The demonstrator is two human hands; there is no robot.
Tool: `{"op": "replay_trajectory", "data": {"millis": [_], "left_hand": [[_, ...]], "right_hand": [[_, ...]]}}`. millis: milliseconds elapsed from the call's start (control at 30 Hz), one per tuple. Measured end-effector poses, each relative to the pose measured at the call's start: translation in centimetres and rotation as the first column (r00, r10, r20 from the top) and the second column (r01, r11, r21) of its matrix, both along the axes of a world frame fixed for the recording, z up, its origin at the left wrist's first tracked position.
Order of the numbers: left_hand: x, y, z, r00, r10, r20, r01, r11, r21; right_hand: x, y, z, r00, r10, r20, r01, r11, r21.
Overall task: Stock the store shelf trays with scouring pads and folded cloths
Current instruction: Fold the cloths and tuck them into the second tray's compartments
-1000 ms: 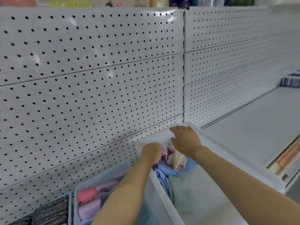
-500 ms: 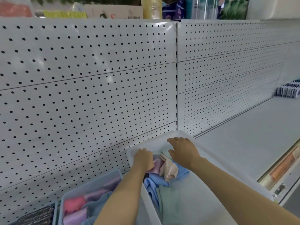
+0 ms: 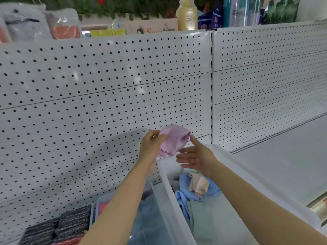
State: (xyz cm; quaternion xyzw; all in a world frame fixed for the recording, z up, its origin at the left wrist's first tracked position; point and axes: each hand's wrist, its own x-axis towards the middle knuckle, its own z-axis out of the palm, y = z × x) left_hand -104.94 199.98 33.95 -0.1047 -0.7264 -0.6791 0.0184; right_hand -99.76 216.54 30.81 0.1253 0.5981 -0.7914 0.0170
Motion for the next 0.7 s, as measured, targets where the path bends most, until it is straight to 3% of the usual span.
{"op": "replay_trajectory", "data": {"millis": [67,167,233,333,467,533,600,700], "left_hand": [[2.2,-1.1,-0.4,1.0,0.016,0.016,-0.016,0.999,0.04],[4.6,-2.7,-1.7,0.994,0.108,-0.008,-0.108,0.994,0.025],[5.5,-4.1,-2.2,0.983,0.183,-0.011,-0.183,0.983,-0.005],[6.8,-6.5,-2.1,0.99,0.142,0.015,-0.141,0.988,-0.058],[8.6,-10.6,-0.6,0.994,0.062,-0.086,-0.086,0.947,-0.309],[9.6,-12.5,0.6,0.985,-0.163,-0.054,0.136,0.933,-0.334],[10.5,-13.6,1.6,0.948,-0.317,-0.035,0.271,0.856,-0.44],[10.1,-13.5,1.8,0.935,-0.279,-0.218,0.043,0.699,-0.713]], "right_hand": [[-0.1,-1.7,1.4,0.994,0.073,-0.078,-0.086,0.98,-0.182],[-0.4,-4.1,3.3,0.984,0.096,-0.152,-0.135,0.952,-0.275],[-0.6,-5.7,3.8,0.98,0.119,-0.161,-0.158,0.953,-0.257],[-1.0,-7.9,3.9,0.979,0.123,-0.163,-0.14,0.986,-0.095],[-1.3,-9.4,4.1,0.988,0.071,-0.135,-0.085,0.991,-0.103],[-1.5,-9.8,4.1,0.99,0.076,-0.117,-0.086,0.993,-0.085],[-1.6,-10.2,4.3,0.991,0.094,-0.1,-0.099,0.994,-0.053],[-1.6,-11.1,4.4,0.987,0.12,-0.103,-0.121,0.993,-0.008]]}}
